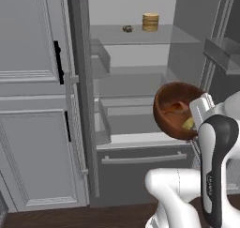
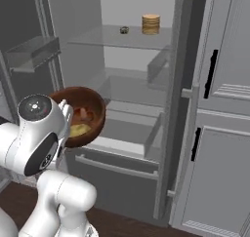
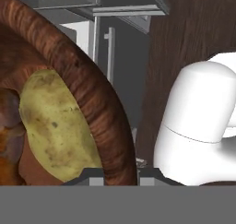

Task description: Pick the chicken drumstick and potato from their plates and place them in the bowl. Then put the bowl in the fridge.

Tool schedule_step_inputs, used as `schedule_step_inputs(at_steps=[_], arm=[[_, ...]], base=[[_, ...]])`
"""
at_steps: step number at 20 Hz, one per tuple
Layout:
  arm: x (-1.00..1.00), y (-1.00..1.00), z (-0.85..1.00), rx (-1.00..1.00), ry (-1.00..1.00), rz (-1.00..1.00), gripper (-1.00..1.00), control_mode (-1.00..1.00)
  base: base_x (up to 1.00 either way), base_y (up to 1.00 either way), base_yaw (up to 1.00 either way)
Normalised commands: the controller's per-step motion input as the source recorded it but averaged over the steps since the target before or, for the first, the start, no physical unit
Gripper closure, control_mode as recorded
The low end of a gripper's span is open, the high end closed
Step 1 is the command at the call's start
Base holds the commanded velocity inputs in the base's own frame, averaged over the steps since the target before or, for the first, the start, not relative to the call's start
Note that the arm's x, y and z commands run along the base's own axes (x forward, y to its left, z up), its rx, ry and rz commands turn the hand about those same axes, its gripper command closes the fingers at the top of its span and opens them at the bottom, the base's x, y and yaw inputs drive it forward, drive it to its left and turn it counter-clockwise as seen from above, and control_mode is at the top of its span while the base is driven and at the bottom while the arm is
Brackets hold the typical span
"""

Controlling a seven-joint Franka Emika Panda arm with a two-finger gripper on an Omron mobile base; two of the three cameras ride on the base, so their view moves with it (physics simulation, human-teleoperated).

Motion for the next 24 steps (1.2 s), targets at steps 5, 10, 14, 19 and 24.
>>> schedule_step_inputs(at_steps=[5,10,14,19,24], arm=[[0.00,0.00,0.00,0.00,0.00,0.00,1.00,1.00],[0.00,0.00,0.00,0.00,0.00,0.00,1.00,1.00],[0.15,0.00,-0.05,0.00,0.00,0.00,1.00,-1.00],[0.93,-0.14,-0.30,0.00,0.00,0.00,1.00,-1.00],[1.00,-0.10,-0.34,0.00,0.00,0.00,1.00,-1.00]], base=[[0.97,-0.11,-0.07],[0.89,0.00,-0.05],[0.46,0.00,-0.02],[0.00,0.00,0.00],[0.00,0.00,0.00]])
